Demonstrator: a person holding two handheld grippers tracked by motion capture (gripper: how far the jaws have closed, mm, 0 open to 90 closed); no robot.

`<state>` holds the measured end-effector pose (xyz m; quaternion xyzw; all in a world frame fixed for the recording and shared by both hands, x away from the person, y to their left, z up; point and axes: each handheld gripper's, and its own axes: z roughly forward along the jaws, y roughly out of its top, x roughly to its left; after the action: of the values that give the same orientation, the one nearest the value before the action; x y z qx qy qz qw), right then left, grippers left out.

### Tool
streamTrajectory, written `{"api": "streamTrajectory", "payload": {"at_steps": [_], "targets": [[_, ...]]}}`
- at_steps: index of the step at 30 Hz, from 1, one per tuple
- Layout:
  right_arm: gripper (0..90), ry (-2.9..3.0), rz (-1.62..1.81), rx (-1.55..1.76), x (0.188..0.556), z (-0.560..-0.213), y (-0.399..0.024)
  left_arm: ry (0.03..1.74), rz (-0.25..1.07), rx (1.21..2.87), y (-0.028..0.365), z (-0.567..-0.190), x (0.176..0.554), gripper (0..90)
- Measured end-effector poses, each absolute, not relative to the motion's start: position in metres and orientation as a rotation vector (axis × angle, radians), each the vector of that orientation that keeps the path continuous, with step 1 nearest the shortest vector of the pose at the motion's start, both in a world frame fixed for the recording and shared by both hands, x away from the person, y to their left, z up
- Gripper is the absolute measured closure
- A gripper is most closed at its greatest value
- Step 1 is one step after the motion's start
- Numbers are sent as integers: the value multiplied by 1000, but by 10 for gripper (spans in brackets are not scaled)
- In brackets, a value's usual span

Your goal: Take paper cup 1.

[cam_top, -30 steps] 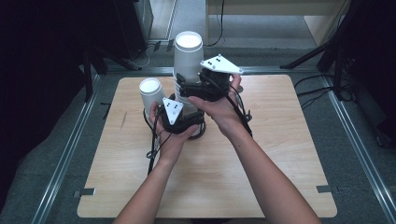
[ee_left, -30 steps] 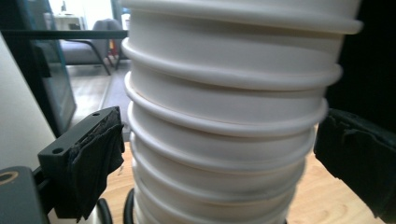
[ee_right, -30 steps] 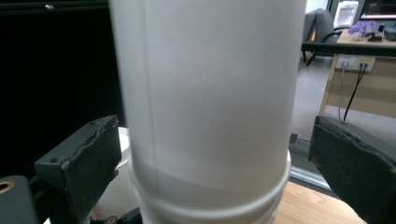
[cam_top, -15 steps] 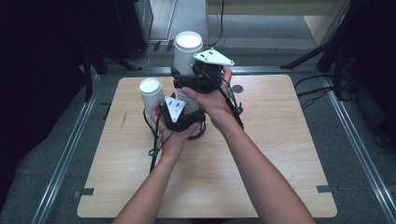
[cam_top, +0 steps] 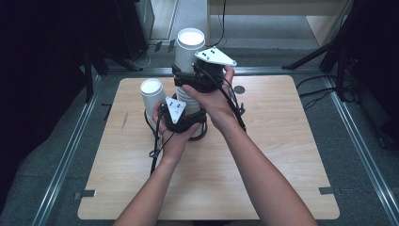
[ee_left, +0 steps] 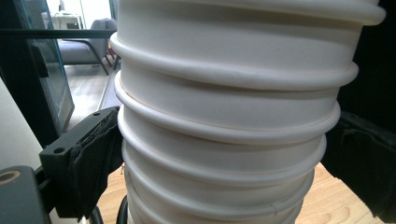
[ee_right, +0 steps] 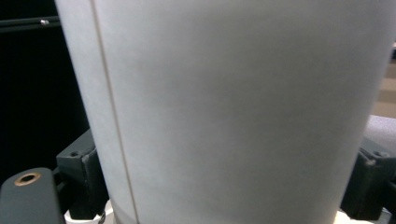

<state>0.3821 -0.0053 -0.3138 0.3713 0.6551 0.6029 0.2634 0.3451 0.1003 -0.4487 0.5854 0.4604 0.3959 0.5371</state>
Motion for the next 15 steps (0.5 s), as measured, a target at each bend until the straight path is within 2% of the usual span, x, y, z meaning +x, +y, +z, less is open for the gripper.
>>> {"api": "streamTrajectory", "payload": {"at_steps": [11, 15], "targets": [[79, 1792, 1634, 1006, 383, -312, -7, 1095, 937, 1387, 101, -448, 345, 24], [115, 1778, 1647, 1011, 381, -309, -9, 1097, 933, 1385, 101, -448, 345, 24]]}}
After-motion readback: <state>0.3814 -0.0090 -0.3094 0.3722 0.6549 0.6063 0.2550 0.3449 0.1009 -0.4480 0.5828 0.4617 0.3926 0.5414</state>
